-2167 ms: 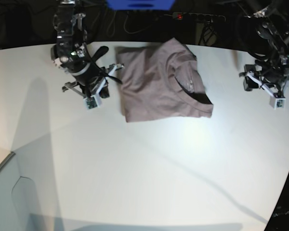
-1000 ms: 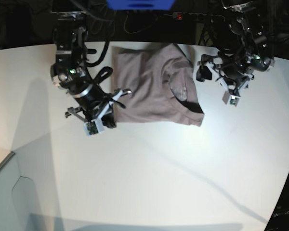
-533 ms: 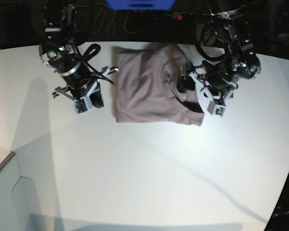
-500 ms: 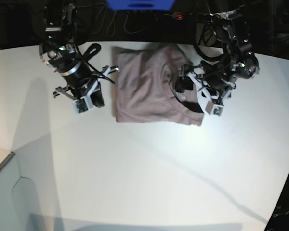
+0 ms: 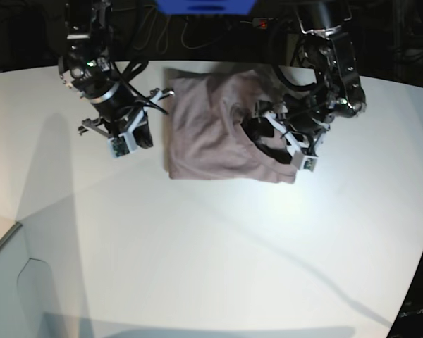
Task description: Layout the t-shirt on the table in an organized manner, then fold the t-shirt properly
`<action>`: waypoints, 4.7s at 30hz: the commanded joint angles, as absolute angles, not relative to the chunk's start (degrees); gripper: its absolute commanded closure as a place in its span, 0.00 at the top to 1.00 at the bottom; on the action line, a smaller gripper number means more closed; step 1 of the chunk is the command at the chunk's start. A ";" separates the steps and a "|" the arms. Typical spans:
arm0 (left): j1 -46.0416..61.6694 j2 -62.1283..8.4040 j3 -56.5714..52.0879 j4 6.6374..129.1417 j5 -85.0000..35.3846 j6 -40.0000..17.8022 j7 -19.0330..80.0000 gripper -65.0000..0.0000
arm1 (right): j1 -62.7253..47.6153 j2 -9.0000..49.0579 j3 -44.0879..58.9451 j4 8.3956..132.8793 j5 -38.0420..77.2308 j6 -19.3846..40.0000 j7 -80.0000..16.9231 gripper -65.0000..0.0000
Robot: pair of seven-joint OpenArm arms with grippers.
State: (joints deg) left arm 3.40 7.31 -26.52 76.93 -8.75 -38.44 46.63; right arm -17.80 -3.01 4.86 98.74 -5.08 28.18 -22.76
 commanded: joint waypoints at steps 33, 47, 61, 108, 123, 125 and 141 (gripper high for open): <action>-28.53 1.89 29.41 49.54 -3.12 -37.93 38.55 0.00 | -23.43 -3.21 32.04 106.07 -4.35 28.44 -21.05 0.00; -34.24 6.29 45.14 48.22 -2.86 -37.93 34.15 0.00 | -24.75 -7.87 39.34 106.77 -4.35 34.51 -21.14 0.00; -35.21 9.00 44.70 48.22 8.57 -37.93 34.42 0.39 | -25.27 -9.00 39.87 109.23 -4.53 34.95 -21.23 0.00; 14.20 -8.75 -40.66 92.79 -6.55 -38.73 52.00 0.47 | -25.27 -4.88 16.57 107.03 -4.53 35.12 -21.32 0.00; 21.23 -6.29 -40.22 92.53 -6.46 -38.73 51.47 0.46 | -19.65 -1.45 29.49 92.18 -4.35 35.21 -20.79 0.00; 21.58 -6.37 -40.66 92.53 -6.55 -38.73 51.38 0.46 | -20.09 -1.54 27.65 92.09 -4.35 35.21 -20.79 0.00; 22.46 -6.64 -40.75 92.00 -6.20 -38.73 51.38 0.46 | -22.99 -2.86 24.13 92.18 -4.35 35.21 -20.79 0.00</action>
